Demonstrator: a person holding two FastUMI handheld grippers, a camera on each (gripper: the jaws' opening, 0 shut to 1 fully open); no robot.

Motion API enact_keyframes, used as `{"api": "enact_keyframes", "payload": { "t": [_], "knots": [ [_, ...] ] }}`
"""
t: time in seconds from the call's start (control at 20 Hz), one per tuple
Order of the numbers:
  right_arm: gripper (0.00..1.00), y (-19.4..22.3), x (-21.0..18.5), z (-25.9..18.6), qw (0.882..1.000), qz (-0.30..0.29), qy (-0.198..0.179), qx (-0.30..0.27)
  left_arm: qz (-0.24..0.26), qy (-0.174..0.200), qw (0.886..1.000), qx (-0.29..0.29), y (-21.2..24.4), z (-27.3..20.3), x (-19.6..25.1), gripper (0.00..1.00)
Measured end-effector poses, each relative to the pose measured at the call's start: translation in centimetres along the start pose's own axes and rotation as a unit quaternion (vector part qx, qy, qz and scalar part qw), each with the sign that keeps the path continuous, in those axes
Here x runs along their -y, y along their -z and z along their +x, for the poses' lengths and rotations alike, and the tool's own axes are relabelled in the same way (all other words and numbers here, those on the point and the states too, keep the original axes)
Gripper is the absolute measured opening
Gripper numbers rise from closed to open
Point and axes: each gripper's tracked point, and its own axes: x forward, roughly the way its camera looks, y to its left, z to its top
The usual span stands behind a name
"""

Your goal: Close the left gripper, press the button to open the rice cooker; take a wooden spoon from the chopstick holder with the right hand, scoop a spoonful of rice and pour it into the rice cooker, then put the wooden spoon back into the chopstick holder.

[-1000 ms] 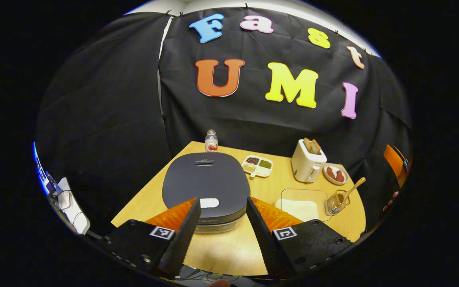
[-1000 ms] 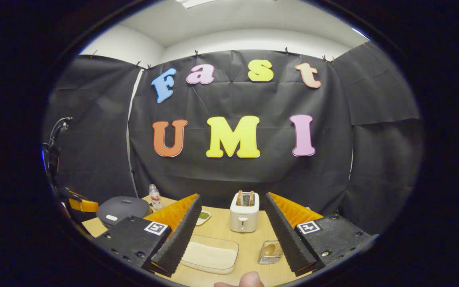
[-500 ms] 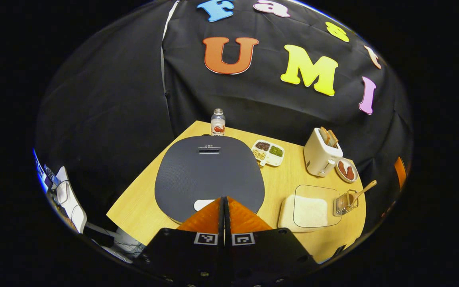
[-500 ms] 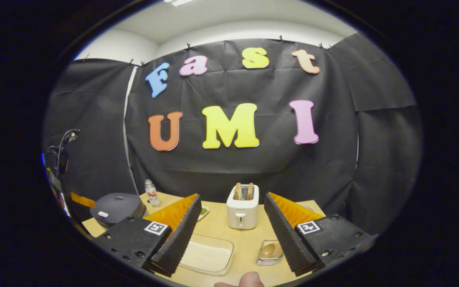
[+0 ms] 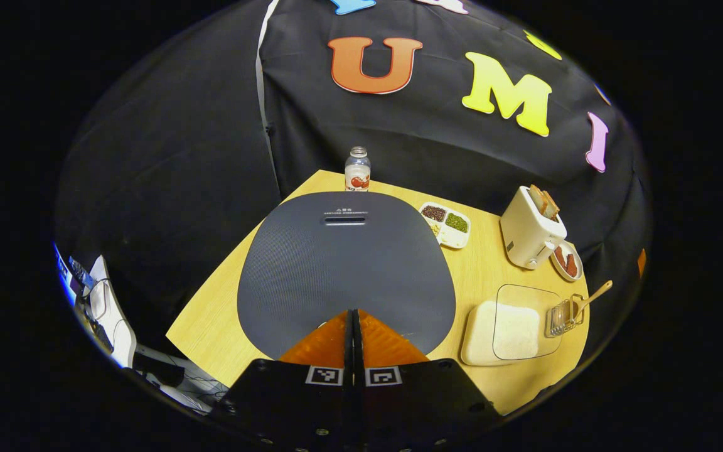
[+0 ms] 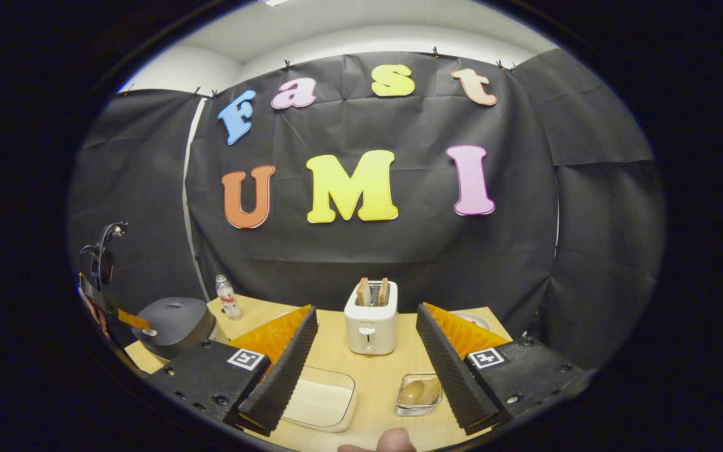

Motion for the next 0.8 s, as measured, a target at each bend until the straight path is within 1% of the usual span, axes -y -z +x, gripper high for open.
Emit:
{"api": "enact_keyframes", "payload": {
  "t": [0.1, 0.15, 0.2, 0.25, 0.4, 0.45, 0.5, 0.55, 0.6, 0.65, 0.7, 0.75, 0.8],
  "knots": [
    [1.0, 0.1, -0.1, 0.4, 1.0, 0.0, 0.0, -0.003, 0.0, -0.003, 1.0, -0.018, 0.9, 0.1, 0.0, 0.0],
    [1.0, 0.2, -0.3, 0.5, 1.0, 0.003, -0.001, -0.004, 0.005, -0.006, 1.0, -0.018, 1.0, -0.2, 0.1, 0.0],
    [0.97, 0.2, -0.6, 0.5, 1.0, 0.005, -0.002, -0.005, 0.01, -0.011, 1.0, -0.02, 1.2, 0.1, -0.1, 0.0],
    [1.0, 0.3, -1.0, 0.5, 1.0, 0.007, -0.003, -0.006, 0.012, -0.017, 0.999, -0.026, 1.5, 0.4, 0.0, 0.0],
    [1.0, 0.4, -1.2, 0.3, 1.0, 0.014, -0.002, -0.012, 0.038, -0.035, 0.999, 0.003, 1.2, 0.2, -0.1, 0.0],
    [1.0, 0.2, -0.9, 0.1, 1.0, 0.013, 0.001, -0.013, 0.042, -0.037, 0.998, 0.02, 0.7, 0.1, -0.1, 0.0],
    [0.98, -0.2, -0.5, -0.2, 1.0, 0.01, 0.008, -0.009, 0.048, -0.034, 0.998, 0.027, 0.4, -0.5, 0.1, 0.0],
    [1.0, -0.5, 0.1, -0.6, 1.0, 0.008, 0.013, -0.004, 0.05, -0.032, 0.997, 0.042, -0.3, -0.9, 0.2, 0.0],
    [0.98, -0.9, 0.6, -1.0, 1.0, 0.004, 0.022, 0.0, 0.049, -0.03, 0.996, 0.065, -1.4, -1.5, 0.2, 0.0],
    [1.0, -1.1, 1.0, -1.3, 1.0, 0.003, 0.027, 0.002, 0.048, -0.027, 0.994, 0.096, -3.2, -2.4, 0.1, 0.0],
    [0.97, -1.3, 1.4, -1.8, 0.999, 0.004, 0.033, 0.005, 0.047, -0.028, 0.99, 0.128, -5.1, -3.5, 0.0, 0.0],
    [1.0, -1.5, 1.6, -2.2, 0.999, 0.004, 0.038, 0.008, 0.043, -0.033, 0.986, 0.158, -7.3, -4.9, -0.5, 0.0],
    [1.0, -1.8, 1.8, -2.7, 0.999, 0.004, 0.043, 0.011, 0.034, -0.036, 0.981, 0.188, -9.1, -6.0, -0.8, 0.0]
  ]
}}
